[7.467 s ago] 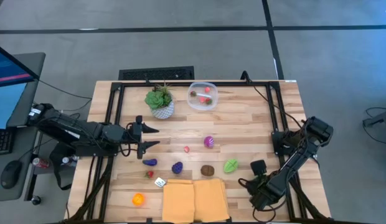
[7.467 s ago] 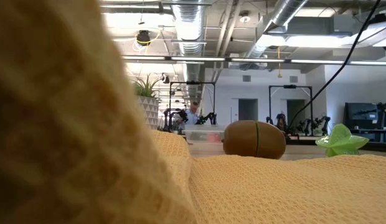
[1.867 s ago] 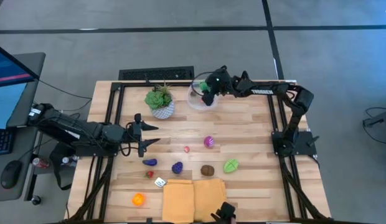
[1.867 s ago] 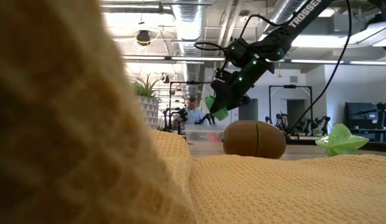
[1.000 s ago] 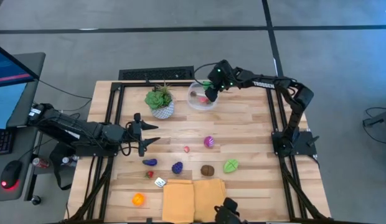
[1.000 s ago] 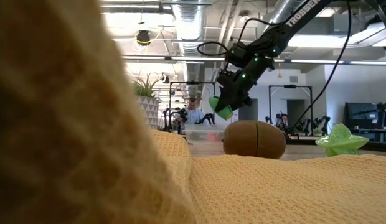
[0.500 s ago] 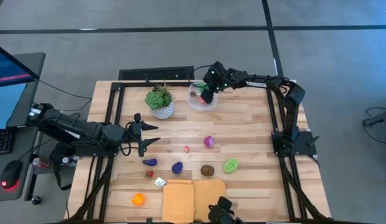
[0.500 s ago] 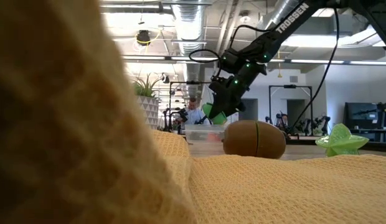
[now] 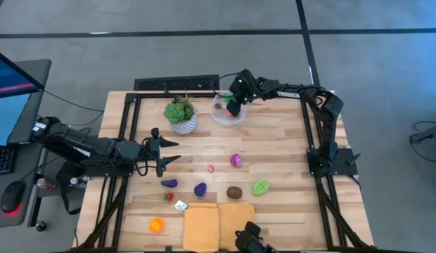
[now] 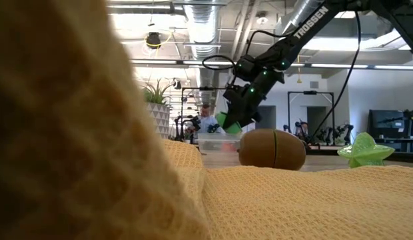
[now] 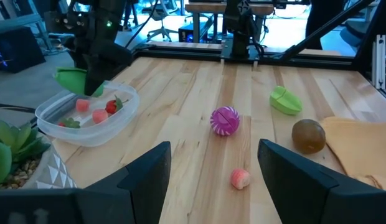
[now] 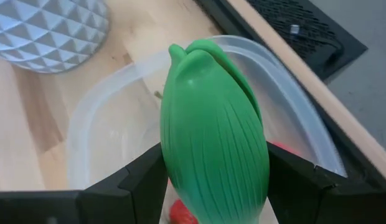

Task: Pick and placing Produce into tupperware
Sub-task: Put the corn into the transparent bin

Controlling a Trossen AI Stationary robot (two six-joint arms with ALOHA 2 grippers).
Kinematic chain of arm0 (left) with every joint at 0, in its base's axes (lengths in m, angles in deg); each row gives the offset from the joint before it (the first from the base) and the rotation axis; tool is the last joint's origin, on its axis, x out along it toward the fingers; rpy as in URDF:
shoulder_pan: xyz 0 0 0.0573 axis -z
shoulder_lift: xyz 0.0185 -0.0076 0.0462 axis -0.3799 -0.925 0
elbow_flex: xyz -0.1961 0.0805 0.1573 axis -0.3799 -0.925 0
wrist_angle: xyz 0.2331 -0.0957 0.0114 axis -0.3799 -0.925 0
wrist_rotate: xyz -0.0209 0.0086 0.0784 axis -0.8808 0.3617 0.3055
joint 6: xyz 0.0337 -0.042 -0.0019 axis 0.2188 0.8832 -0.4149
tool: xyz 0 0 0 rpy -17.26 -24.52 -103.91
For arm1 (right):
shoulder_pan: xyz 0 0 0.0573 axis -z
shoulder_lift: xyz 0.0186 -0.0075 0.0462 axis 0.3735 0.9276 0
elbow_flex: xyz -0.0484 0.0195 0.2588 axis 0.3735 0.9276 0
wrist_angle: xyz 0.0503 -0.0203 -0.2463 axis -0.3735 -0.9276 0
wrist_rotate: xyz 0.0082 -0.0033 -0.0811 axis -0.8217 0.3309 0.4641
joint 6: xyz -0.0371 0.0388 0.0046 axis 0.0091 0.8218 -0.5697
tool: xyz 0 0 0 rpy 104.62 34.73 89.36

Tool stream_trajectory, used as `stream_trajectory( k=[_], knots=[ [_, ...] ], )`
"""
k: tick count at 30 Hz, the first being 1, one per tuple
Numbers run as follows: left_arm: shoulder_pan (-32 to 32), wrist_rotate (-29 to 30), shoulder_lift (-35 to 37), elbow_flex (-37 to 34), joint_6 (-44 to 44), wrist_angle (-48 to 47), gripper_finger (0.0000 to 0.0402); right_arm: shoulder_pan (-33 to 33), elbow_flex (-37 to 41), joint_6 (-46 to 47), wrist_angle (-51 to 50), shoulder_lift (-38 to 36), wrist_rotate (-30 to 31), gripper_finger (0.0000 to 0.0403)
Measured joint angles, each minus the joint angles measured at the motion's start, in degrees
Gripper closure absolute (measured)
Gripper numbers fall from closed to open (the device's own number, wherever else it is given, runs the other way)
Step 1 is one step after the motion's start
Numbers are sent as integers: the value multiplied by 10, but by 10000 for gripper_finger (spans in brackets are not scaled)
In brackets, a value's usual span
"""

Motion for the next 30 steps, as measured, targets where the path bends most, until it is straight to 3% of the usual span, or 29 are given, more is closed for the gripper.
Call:
stream_trajectory(
  k=[30],
  knots=[
    [0,1,0,0,4,-3,168,4,0,-12,-3,-2,-16,146]
  ],
)
